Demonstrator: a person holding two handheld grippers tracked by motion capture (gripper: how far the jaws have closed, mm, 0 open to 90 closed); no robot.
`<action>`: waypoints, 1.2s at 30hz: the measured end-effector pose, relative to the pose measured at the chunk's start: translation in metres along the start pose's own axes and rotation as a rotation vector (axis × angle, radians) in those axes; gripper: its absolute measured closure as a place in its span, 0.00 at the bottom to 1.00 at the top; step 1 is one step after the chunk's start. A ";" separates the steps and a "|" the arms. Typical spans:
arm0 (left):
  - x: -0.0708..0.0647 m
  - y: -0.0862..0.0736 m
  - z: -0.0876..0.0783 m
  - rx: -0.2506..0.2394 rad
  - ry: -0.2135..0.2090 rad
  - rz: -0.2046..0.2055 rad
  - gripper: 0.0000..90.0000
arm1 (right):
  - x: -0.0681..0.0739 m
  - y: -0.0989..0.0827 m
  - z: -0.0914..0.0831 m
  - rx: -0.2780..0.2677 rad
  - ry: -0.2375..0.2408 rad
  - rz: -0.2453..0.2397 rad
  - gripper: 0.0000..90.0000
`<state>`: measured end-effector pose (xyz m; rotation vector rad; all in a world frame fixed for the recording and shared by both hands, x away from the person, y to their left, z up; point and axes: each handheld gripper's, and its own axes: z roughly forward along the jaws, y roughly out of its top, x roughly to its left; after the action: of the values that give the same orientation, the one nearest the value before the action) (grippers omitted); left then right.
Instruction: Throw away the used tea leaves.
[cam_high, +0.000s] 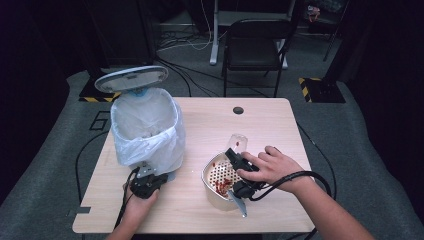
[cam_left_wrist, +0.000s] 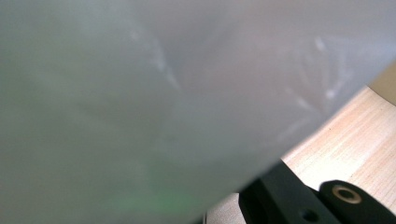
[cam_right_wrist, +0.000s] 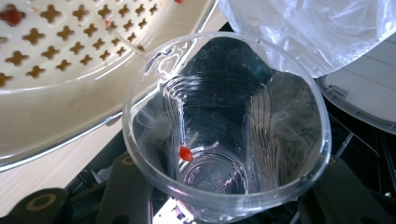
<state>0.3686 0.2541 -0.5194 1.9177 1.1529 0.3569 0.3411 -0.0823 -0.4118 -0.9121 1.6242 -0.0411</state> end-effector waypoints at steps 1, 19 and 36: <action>0.000 0.000 0.000 0.000 0.000 0.000 1.00 | 0.002 0.001 0.000 -0.002 -0.012 0.041 0.58; 0.000 0.000 0.000 -0.001 -0.001 0.000 1.00 | -0.004 0.002 -0.001 -0.001 -0.001 -0.042 0.58; 0.002 0.000 -0.001 0.020 0.003 0.030 1.00 | -0.024 -0.012 0.000 -0.042 0.021 0.156 0.58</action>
<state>0.3695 0.2565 -0.5191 1.9544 1.1343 0.3655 0.3469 -0.0766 -0.3863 -0.8168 1.7165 0.0918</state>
